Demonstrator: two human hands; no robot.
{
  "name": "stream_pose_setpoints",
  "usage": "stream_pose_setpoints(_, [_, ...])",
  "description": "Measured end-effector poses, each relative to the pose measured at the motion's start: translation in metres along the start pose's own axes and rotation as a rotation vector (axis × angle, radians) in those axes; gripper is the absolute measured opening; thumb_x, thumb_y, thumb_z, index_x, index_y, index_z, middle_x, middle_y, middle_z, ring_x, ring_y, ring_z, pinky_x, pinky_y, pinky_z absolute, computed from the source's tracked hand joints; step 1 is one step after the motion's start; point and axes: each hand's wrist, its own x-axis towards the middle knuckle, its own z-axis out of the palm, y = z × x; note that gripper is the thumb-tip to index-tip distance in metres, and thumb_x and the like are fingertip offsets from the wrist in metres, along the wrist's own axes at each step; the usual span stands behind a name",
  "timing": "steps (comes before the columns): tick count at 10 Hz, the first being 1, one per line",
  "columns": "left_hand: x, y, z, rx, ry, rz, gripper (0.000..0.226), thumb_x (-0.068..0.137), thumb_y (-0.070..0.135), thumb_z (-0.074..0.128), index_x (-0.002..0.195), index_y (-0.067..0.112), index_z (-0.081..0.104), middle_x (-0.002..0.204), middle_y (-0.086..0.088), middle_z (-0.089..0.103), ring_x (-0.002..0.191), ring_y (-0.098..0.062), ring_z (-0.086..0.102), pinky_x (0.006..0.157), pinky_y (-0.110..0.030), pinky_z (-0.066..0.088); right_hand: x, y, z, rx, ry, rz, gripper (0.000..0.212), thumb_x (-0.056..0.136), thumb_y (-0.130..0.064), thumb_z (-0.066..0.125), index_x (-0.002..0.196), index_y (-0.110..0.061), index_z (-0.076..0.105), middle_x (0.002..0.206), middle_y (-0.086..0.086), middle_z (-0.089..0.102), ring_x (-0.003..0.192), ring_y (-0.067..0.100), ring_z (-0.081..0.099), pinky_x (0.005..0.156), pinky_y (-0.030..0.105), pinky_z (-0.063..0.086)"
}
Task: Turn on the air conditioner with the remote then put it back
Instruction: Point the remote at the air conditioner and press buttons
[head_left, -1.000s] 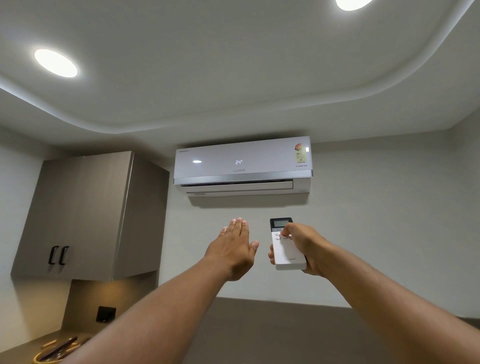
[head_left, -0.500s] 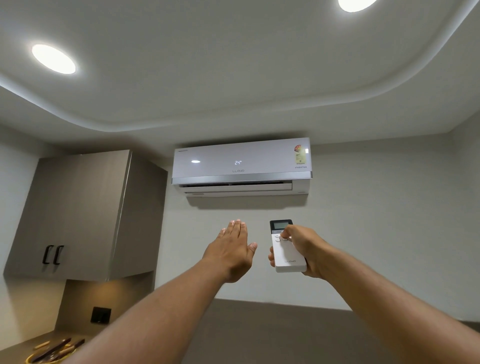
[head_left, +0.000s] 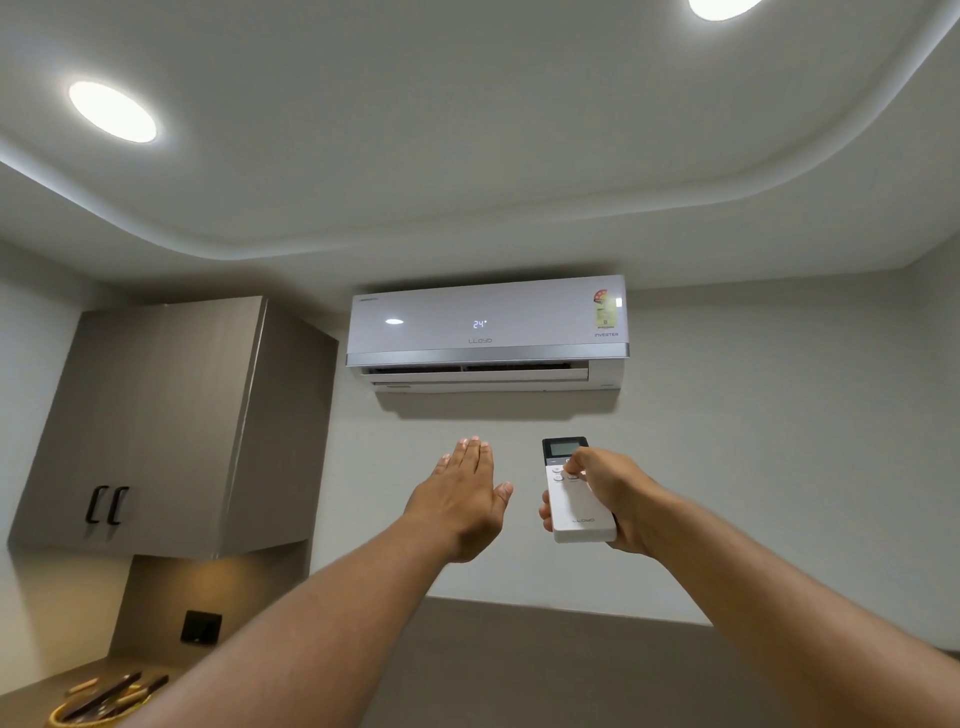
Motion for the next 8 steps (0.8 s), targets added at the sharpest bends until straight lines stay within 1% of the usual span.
stream_pose_setpoints(2, [0.0009,0.0004,-0.0016,-0.012,-0.003,0.005,0.068,0.098,0.051,0.013,0.151,0.012,-0.003,0.161,-0.005,-0.007,0.145,-0.019,-0.007,0.111,-0.032,-0.003,-0.0002,-0.0011,0.0015,-0.011,0.004,-0.003,0.031,0.092,-0.013,0.045,0.12,-0.001,0.051,0.086,0.026,0.072,0.063,0.038,0.072,0.069,0.043,0.061])
stream_pose_setpoints(4, [0.0018,-0.0006,-0.0017,-0.007,-0.012,0.0,0.068,0.098,0.051,0.013,0.151,0.012,-0.003,0.161,-0.005,-0.007,0.145,-0.019,-0.008,0.111,-0.033,-0.003,0.0002,-0.001,0.0028,0.011,-0.003,0.006,0.026,0.09,-0.011,0.044,0.113,0.0,0.053,0.08,0.025,0.072,0.057,0.037,0.072,0.057,0.038,0.061])
stream_pose_setpoints(5, [0.0015,-0.0013,-0.0024,-0.012,-0.011,0.004,0.068,0.098,0.051,0.013,0.151,0.012,-0.003,0.161,-0.005,-0.007,0.145,-0.019,-0.008,0.111,-0.033,-0.003,0.0018,0.0004,0.0032,0.018,-0.008,0.009,0.027,0.089,-0.01,0.044,0.111,0.001,0.053,0.079,0.025,0.071,0.059,0.038,0.072,0.059,0.039,0.06])
stream_pose_setpoints(7, [0.0004,-0.0011,-0.0048,-0.01,-0.017,0.004,0.067,0.099,0.05,0.013,0.151,0.012,-0.003,0.161,-0.006,-0.007,0.145,-0.019,-0.008,0.112,-0.034,-0.003,0.0036,0.0017,0.0052,0.029,-0.012,0.018,0.029,0.09,-0.011,0.043,0.114,0.001,0.053,0.082,0.025,0.072,0.059,0.038,0.073,0.059,0.039,0.06])
stream_pose_setpoints(8, [0.0003,-0.002,-0.0071,-0.008,-0.019,0.0,0.067,0.099,0.05,0.014,0.151,0.012,-0.003,0.161,-0.006,-0.008,0.145,-0.019,-0.008,0.112,-0.034,-0.003,0.0045,0.0014,0.0065,0.027,-0.007,0.02,0.03,0.09,-0.011,0.044,0.116,0.001,0.053,0.083,0.026,0.072,0.06,0.038,0.073,0.062,0.04,0.061])
